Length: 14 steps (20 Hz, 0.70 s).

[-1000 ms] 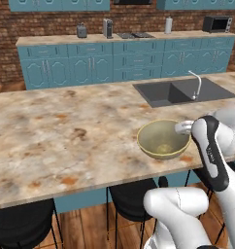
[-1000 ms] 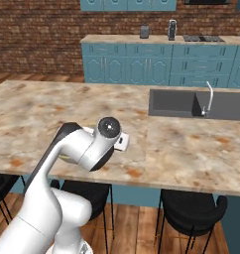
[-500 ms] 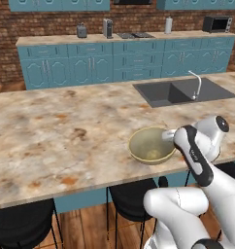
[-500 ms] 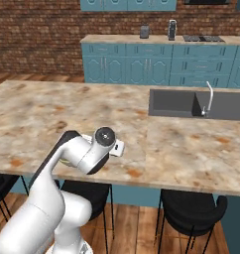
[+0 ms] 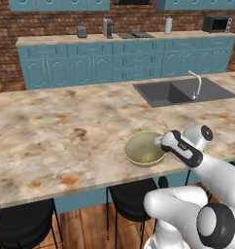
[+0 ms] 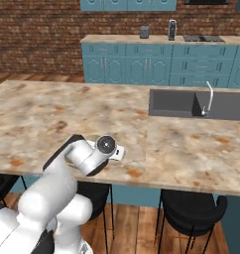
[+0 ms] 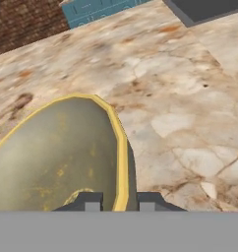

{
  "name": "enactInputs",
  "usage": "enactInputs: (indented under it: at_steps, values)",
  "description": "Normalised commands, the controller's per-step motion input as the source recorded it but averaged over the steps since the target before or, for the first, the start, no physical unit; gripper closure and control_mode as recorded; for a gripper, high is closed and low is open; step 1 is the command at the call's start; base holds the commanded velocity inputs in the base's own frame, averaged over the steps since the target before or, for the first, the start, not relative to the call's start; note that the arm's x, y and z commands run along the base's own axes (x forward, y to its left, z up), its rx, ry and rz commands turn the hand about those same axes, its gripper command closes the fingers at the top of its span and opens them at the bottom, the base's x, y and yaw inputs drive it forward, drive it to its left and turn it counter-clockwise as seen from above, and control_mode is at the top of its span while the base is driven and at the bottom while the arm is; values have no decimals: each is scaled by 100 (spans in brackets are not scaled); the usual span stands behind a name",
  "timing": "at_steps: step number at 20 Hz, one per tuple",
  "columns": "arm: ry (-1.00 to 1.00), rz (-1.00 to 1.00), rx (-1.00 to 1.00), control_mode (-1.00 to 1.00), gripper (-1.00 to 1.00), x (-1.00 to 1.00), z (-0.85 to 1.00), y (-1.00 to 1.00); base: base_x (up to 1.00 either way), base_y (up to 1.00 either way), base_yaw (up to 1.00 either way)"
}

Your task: Pick up the bowls from the cabinet and place each bowl in front of a stool on the dining counter.

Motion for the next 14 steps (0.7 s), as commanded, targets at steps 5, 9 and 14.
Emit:
enactInputs:
  at_steps: [5, 9, 14]
  values:
    - [0, 0, 0, -100, 100, 46, -40, 0, 0, 0, 0]
    - [0, 0, 0, -100, 100, 44, -41, 5, 0, 0, 0]
    - [3, 0, 0, -100, 100, 39, -42, 10, 0, 0, 0]
